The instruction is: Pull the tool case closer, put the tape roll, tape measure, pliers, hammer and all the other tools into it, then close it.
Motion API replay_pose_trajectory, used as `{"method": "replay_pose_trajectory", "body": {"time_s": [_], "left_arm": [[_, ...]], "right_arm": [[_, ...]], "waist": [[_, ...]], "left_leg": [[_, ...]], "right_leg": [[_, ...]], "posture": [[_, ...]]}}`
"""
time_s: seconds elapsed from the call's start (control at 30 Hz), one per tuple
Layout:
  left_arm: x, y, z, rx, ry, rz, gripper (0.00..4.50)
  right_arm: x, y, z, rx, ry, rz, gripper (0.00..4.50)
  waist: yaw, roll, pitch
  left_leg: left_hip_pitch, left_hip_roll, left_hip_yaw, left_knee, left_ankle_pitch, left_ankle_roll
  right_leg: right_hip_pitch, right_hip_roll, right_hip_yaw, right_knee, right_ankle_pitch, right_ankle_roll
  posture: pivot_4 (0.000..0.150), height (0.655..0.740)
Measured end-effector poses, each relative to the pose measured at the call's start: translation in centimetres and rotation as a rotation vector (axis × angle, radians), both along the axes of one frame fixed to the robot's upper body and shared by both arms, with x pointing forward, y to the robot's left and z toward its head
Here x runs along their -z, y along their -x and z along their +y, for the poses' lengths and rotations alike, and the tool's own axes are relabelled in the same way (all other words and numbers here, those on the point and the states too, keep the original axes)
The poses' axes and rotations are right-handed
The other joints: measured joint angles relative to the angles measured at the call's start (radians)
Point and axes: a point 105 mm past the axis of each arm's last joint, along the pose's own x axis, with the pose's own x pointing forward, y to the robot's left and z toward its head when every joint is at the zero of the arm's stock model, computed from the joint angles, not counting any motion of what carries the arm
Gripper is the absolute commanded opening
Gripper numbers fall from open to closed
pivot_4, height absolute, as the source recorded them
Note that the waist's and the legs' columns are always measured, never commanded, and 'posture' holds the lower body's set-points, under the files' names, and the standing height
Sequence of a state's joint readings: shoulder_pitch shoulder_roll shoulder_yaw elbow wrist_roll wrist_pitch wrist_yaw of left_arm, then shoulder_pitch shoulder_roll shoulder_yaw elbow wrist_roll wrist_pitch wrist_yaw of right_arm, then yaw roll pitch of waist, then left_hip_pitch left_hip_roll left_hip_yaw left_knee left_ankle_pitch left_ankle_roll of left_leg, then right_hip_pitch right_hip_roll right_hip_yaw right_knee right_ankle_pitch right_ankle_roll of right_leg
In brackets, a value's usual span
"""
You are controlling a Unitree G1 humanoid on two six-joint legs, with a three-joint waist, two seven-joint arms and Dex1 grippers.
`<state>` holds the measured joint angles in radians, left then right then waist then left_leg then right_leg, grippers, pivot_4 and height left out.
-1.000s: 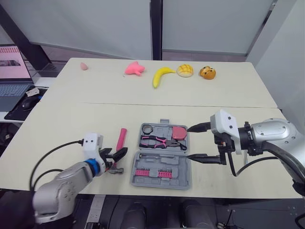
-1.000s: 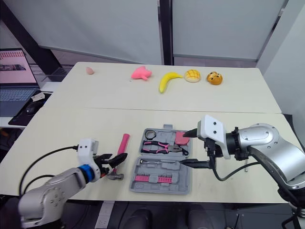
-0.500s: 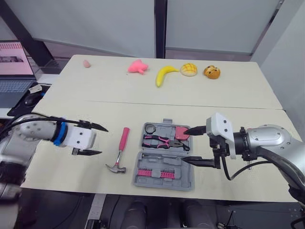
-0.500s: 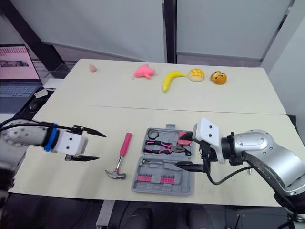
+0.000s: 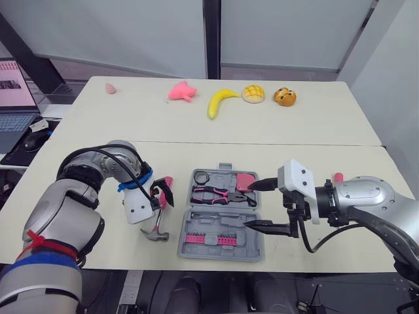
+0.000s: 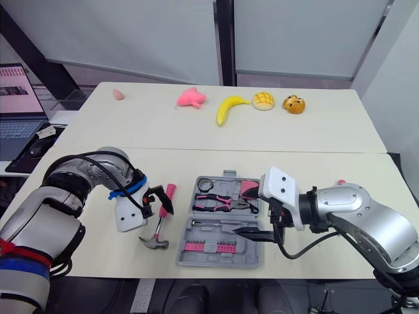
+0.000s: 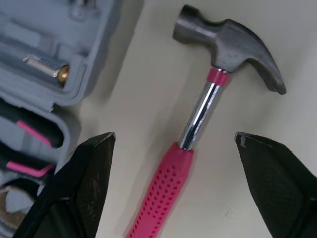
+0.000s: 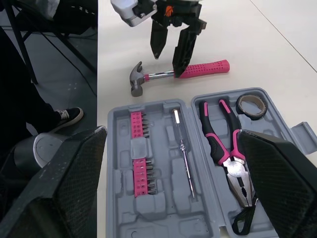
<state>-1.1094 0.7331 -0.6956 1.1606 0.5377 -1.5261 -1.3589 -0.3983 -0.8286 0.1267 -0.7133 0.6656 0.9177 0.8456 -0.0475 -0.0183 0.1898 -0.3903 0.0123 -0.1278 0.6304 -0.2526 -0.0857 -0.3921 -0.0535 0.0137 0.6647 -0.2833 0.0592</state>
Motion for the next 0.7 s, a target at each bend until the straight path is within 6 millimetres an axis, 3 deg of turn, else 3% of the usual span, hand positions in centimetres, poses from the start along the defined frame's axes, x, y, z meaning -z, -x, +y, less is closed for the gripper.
{"method": "replay_pose_trajectory", "body": {"time_s": [0.2, 0.23, 0.37, 0.63, 0.7], "left_arm": [[2.7, 0.4, -0.5, 0.06, -0.061, 0.031, 4.01], [2.8, 0.3, -0.7, 0.073, -0.06, 0.023, 3.83], [3.0, -0.2, -0.9, 0.134, -0.071, -0.014, 2.84], [3.5, -0.5, -0.4, 0.201, -0.062, -0.038, 0.35], [3.5, -0.4, -0.4, 0.216, -0.042, -0.029, 0.04]], "right_arm": [[-0.2, 0.4, -0.1, 0.01, -0.001, 0.008, 4.5], [-0.2, 0.5, -0.1, 0.013, -0.001, 0.011, 4.5], [0.0, 0.6, -0.2, 0.02, 0.002, 0.027, 4.5], [0.0, 0.6, -0.2, 0.026, 0.006, 0.025, 4.5], [0.0, 0.5, -0.3, 0.028, 0.007, 0.024, 4.5]], "waist": [[0.004, -0.001, 0.0], [0.005, -0.001, 0.0], [0.015, 0.002, -0.002], [0.024, 0.006, -0.004], [0.024, 0.006, -0.004]], "left_leg": [[0.0, 0.0, -0.001, 0.001, 0.0, 0.0], [0.0, 0.0, -0.001, 0.001, 0.0, 0.0], [0.007, -0.001, 0.001, 0.0, 0.0, 0.0], [0.011, -0.002, 0.002, 0.001, 0.003, 0.003], [0.011, -0.002, 0.002, 0.001, 0.003, 0.003]], "right_leg": [[0.001, 0.0, 0.0, 0.0, 0.0, 0.001], [0.001, 0.0, 0.0, 0.0, 0.0, 0.001], [0.006, -0.001, 0.001, 0.001, 0.0, 0.002], [0.011, -0.002, 0.003, 0.0, 0.0, 0.011], [0.011, -0.002, 0.003, 0.0, 0.0, 0.011]], "posture": [[0.15, 0.7369], [0.15, 0.7369], [0.15, 0.7369], [0.15, 0.7369], [0.15, 0.7369]]}}
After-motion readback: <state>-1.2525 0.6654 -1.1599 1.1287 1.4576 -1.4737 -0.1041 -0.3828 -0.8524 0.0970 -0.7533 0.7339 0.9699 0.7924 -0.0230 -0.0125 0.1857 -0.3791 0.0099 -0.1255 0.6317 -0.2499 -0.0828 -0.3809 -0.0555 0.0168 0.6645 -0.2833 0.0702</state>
